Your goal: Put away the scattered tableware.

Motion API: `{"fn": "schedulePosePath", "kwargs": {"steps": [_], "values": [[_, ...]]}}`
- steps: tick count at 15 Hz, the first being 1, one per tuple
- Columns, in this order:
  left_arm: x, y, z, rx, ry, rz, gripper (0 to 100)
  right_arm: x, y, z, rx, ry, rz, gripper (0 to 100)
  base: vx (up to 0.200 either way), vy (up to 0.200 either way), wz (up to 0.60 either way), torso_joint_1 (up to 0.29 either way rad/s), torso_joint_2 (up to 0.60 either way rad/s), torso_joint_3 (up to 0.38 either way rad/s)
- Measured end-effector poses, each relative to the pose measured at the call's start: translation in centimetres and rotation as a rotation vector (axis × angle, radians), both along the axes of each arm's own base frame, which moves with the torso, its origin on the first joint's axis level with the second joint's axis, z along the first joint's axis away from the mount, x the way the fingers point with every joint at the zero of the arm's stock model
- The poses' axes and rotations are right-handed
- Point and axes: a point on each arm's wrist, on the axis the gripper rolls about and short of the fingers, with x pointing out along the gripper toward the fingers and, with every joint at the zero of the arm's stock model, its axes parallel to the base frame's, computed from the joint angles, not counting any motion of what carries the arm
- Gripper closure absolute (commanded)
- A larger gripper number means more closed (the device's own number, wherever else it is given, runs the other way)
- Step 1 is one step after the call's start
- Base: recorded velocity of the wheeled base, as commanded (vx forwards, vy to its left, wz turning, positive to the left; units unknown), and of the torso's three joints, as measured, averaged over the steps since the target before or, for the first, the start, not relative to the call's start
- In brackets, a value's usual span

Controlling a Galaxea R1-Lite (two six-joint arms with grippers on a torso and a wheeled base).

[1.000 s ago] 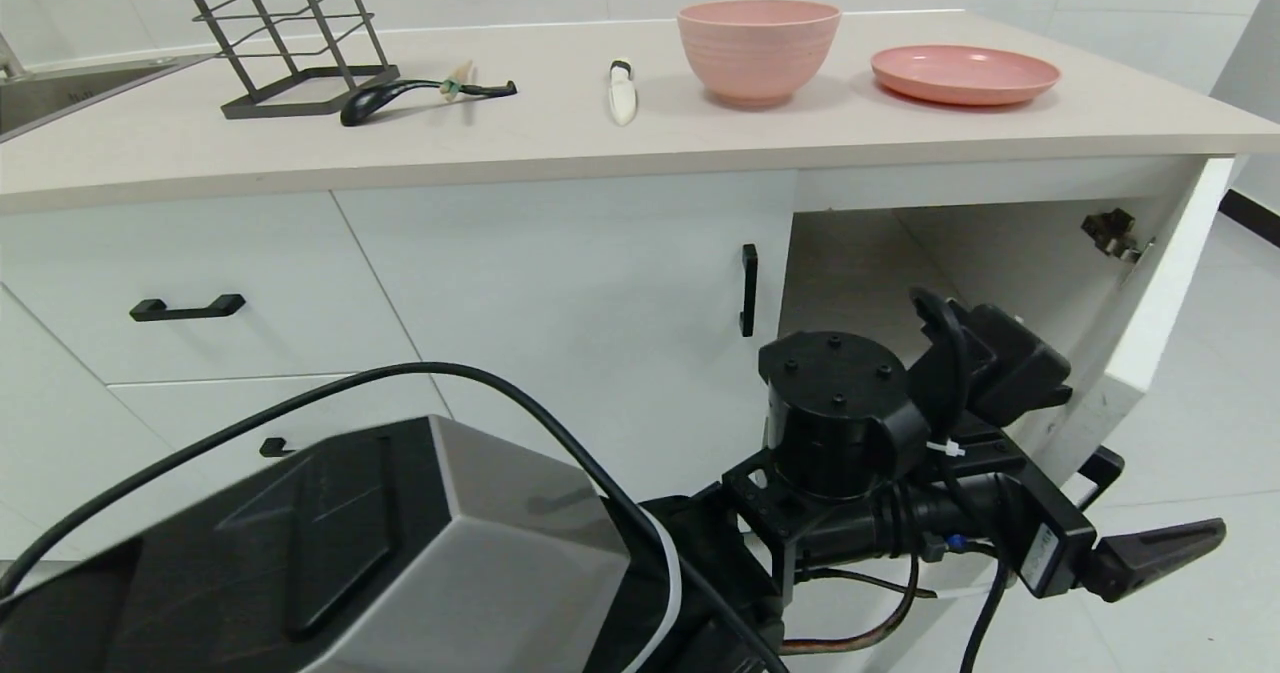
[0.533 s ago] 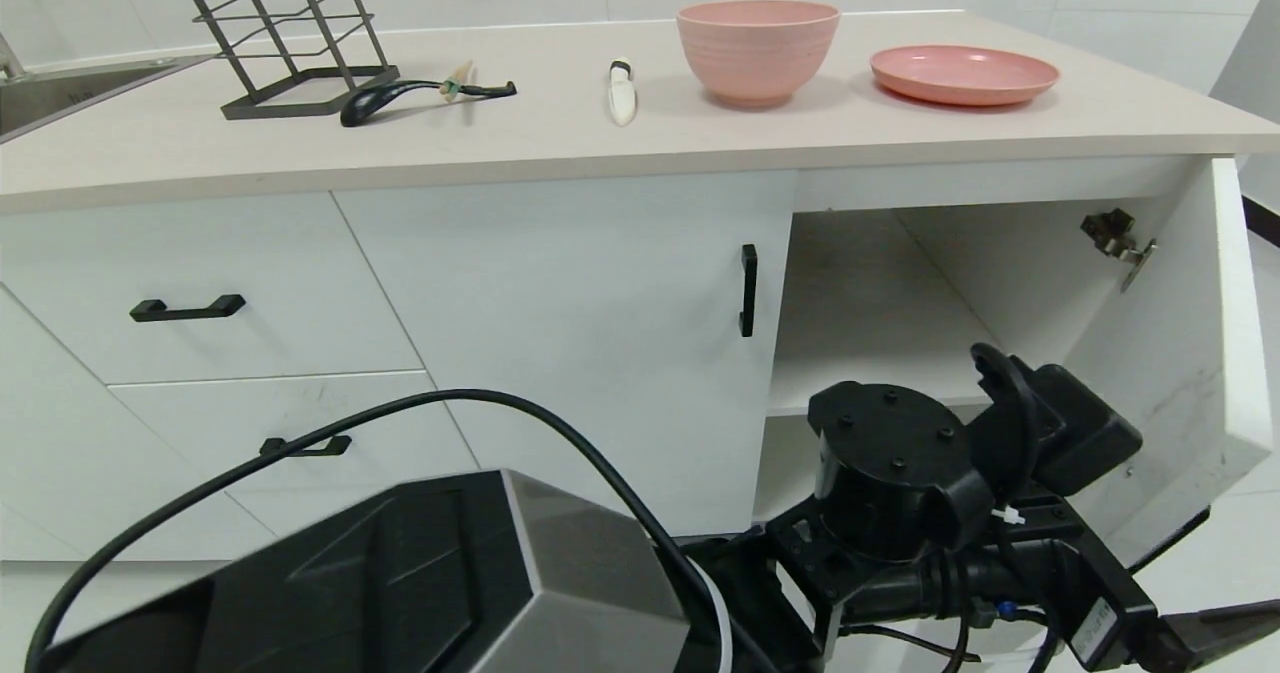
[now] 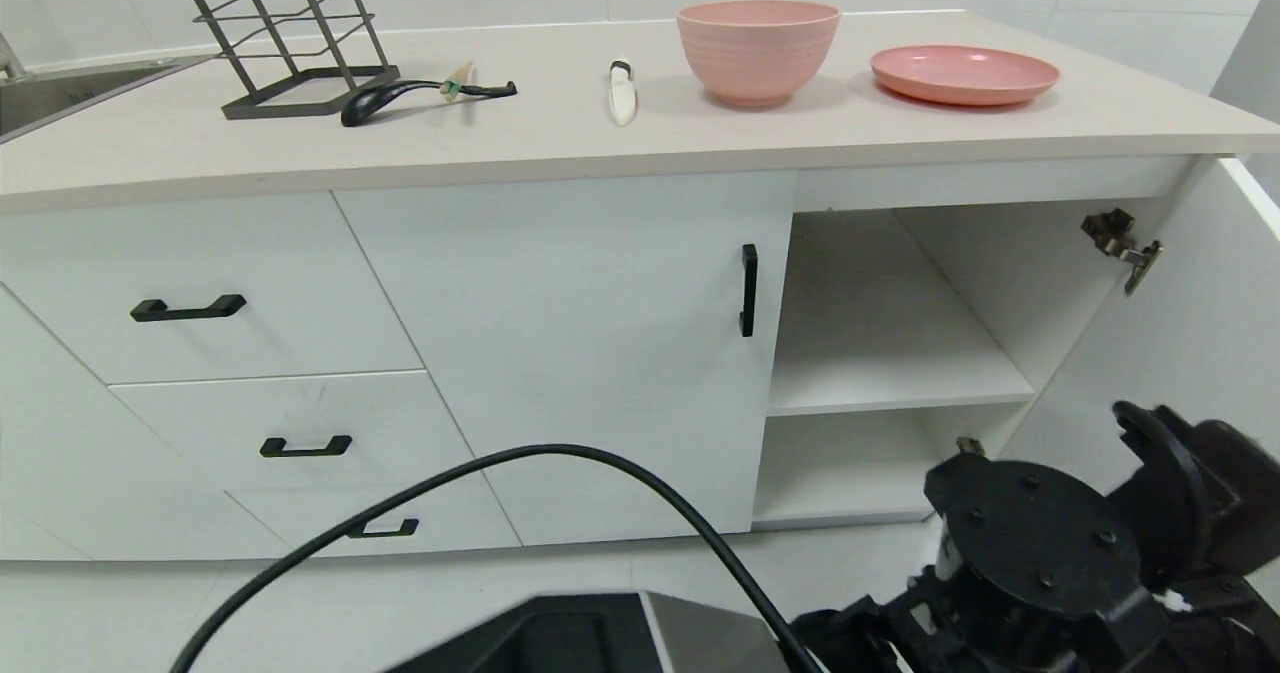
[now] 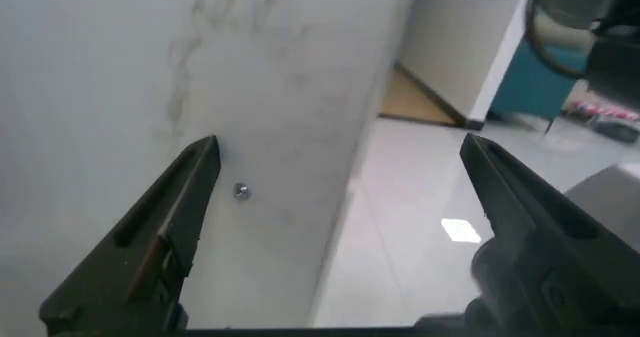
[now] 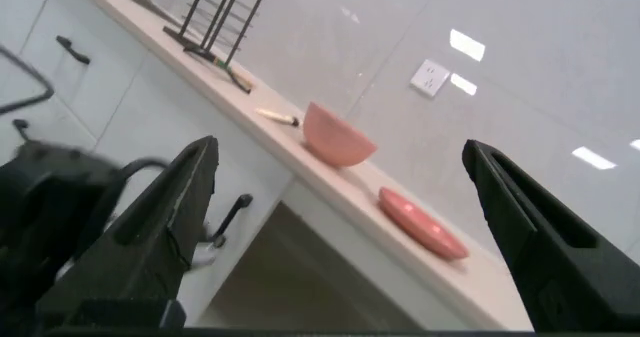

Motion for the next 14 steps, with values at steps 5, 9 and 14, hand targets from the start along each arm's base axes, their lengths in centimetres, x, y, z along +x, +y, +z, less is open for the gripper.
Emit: {"fn": "schedulePosePath", "kwargs": {"steps": [5, 9, 14], "values": [[-2.5, -0.2, -3.4, 0.028, 0.016, -0.055, 0, -1.7, 0.1, 0.7, -0.013, -0.089, -0.026, 0, 0.000, 0.000, 0.00, 0.000, 0.00, 0.000], [-0.2, 6.0, -5.7, 0.113, 0.052, 0.038, 0, -1.7, 0.1, -1.5, -0.008, -0.016, -0.027, 0, 0.000, 0.000, 0.00, 0.000, 0.00, 0.000], [3.1, 19.5, -2.4, 0.164, 0.067, 0.282, 0, -1.4, 0.1, -4.4, -0.003, 0.101, -0.019, 0, 0.000, 0.000, 0.00, 0.000, 0.00, 0.000]]}}
